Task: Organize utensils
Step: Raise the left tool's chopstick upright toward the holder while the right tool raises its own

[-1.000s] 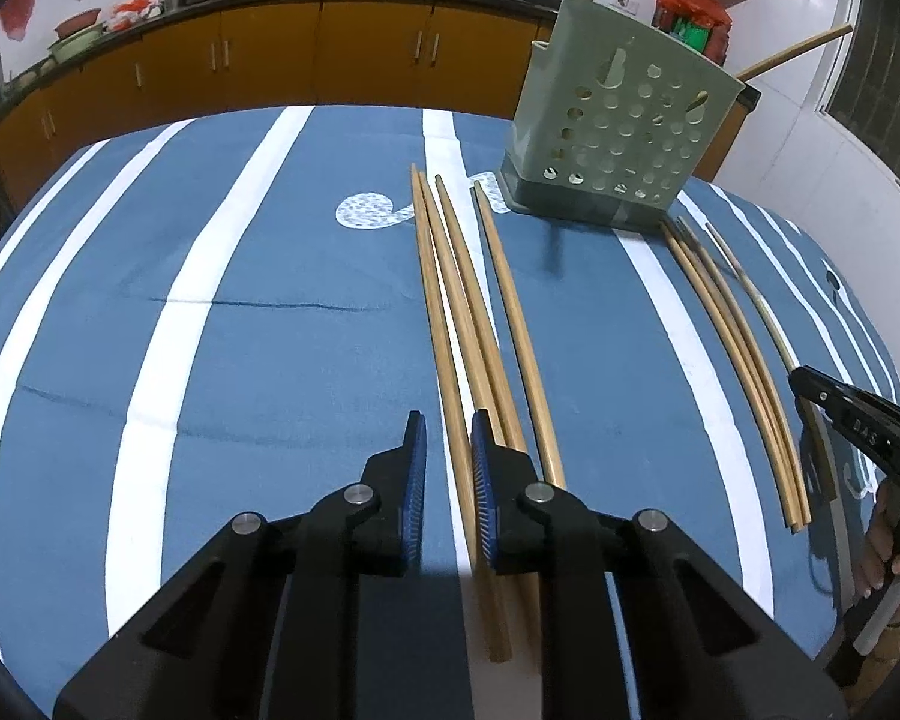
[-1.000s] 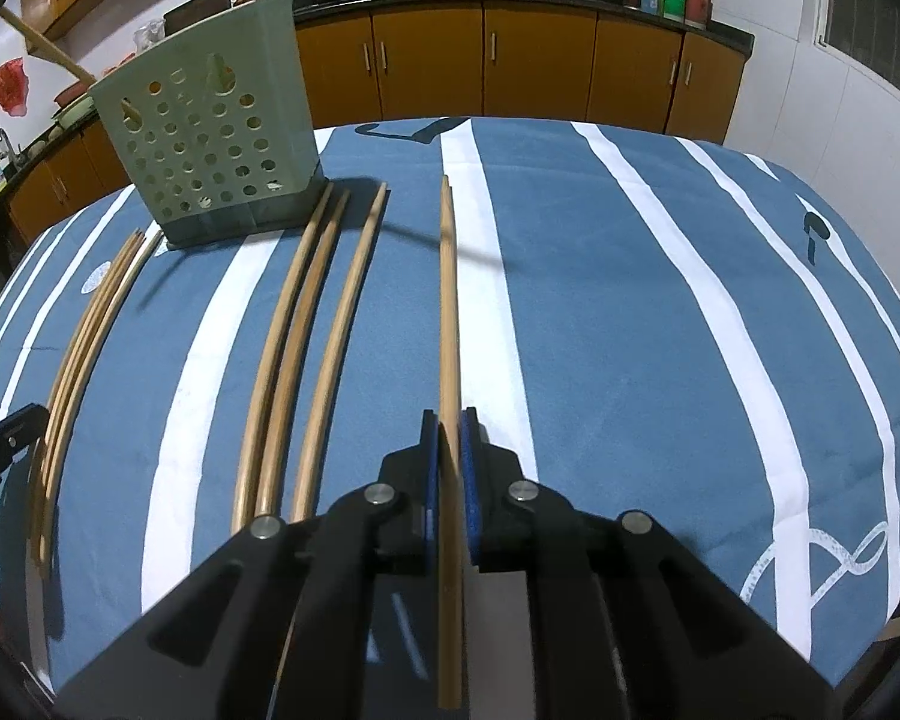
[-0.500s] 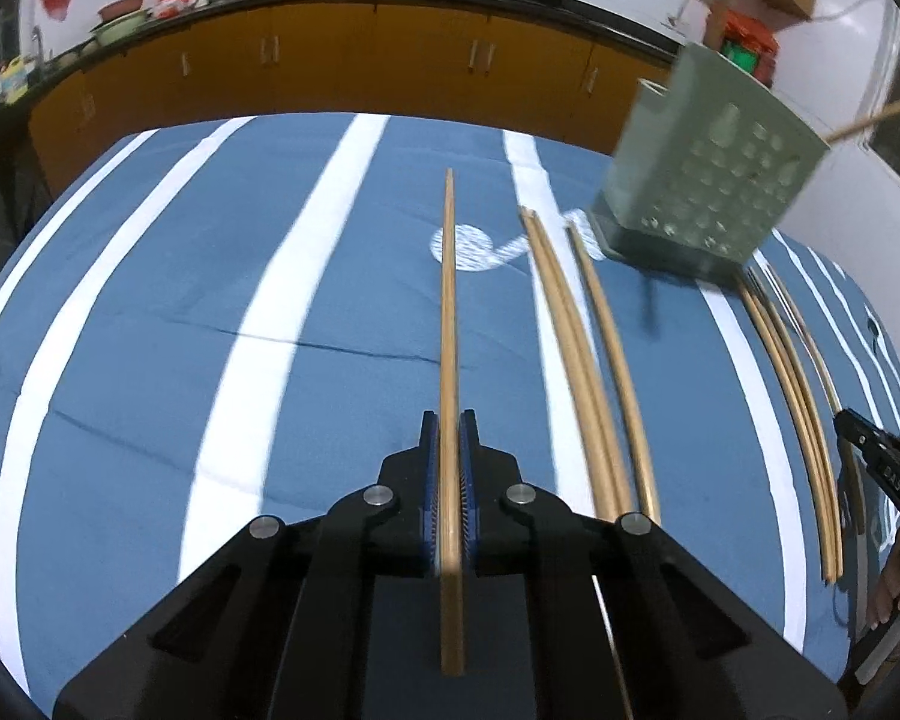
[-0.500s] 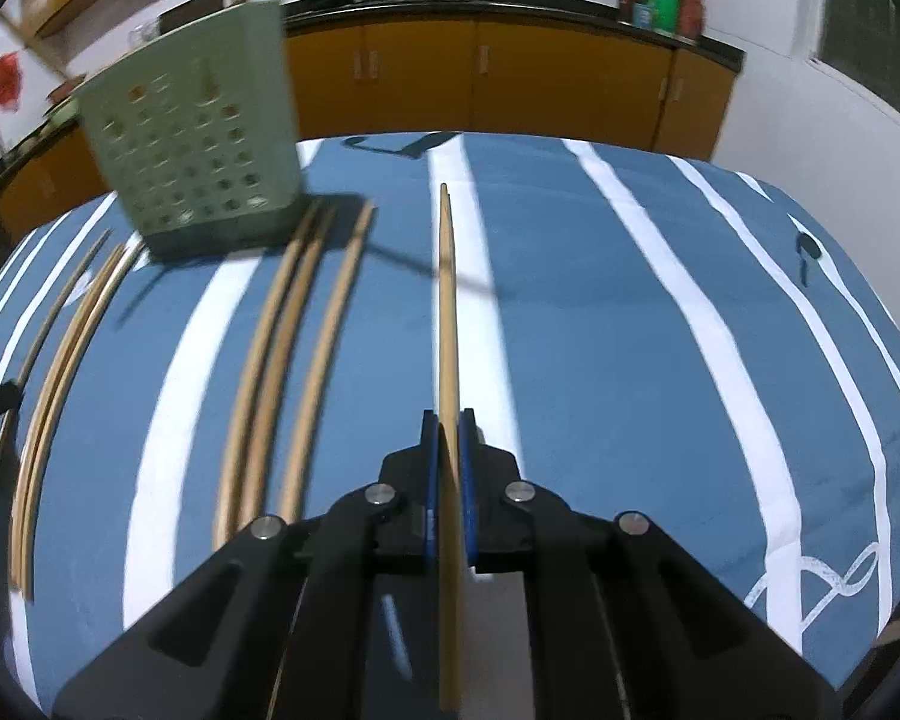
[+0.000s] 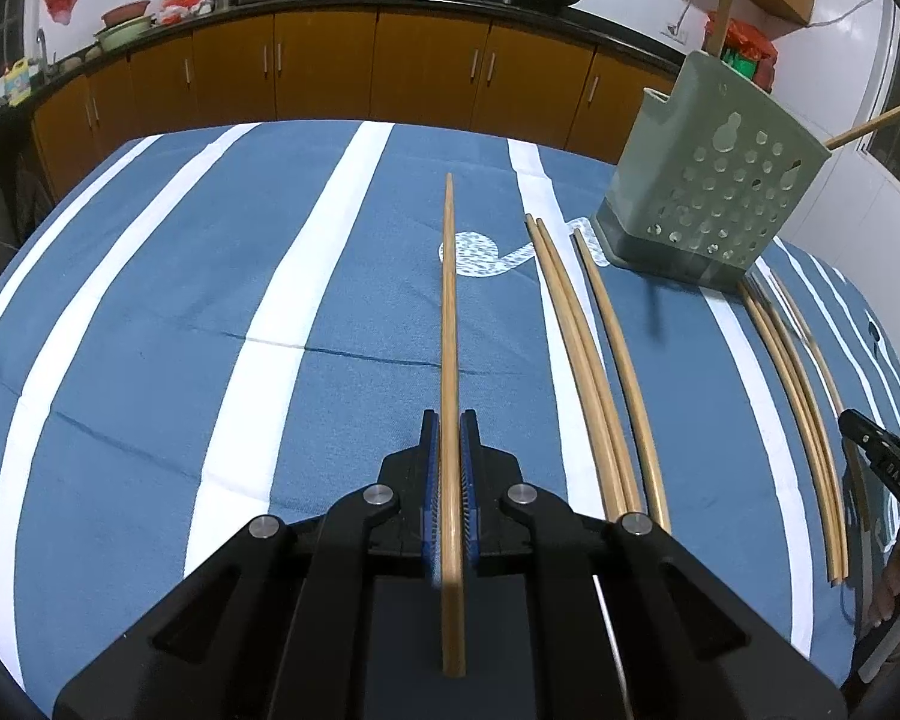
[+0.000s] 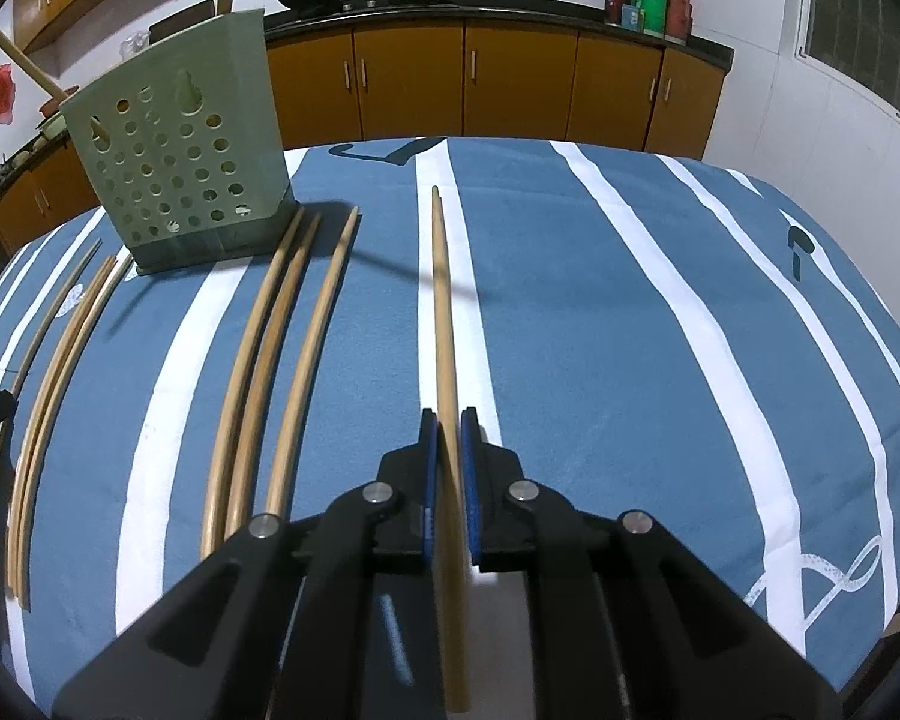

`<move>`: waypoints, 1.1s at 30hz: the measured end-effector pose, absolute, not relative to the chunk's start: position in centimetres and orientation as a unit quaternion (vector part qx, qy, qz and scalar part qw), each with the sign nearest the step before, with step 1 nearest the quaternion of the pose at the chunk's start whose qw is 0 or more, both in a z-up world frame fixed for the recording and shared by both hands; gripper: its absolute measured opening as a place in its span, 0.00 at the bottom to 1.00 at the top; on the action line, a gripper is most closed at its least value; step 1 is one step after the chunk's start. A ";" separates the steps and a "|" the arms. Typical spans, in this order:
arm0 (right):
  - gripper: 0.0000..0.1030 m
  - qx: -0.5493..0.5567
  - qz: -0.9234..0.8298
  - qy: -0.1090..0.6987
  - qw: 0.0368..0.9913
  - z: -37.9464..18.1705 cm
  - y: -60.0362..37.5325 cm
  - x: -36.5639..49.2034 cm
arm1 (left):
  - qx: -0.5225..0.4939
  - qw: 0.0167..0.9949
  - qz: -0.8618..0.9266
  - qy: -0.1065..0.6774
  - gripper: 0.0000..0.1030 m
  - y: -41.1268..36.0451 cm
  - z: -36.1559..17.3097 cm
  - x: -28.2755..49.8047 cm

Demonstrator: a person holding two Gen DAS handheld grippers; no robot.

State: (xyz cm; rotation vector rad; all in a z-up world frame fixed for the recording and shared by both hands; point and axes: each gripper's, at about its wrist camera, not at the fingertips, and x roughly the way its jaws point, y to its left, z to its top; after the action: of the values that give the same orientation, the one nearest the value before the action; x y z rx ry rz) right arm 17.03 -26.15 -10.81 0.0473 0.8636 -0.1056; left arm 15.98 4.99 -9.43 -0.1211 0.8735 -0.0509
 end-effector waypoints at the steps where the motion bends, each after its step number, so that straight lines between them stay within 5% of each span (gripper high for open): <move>1: 0.10 0.023 -0.051 0.418 0.907 -10.8 -26.2 17.0 | -0.057 0.904 -0.024 0.423 0.08 4.9 -9.4 16.0; 33: 0.10 0.033 -0.048 0.418 0.906 -11.0 -26.4 16.3 | -0.020 0.905 -0.021 0.425 0.08 4.1 -9.4 15.0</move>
State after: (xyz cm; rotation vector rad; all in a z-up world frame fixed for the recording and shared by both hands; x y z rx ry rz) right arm 16.33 -26.37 -11.02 0.0688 0.8637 -0.1000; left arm 15.04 4.08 -9.44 -0.0410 0.8790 -0.0435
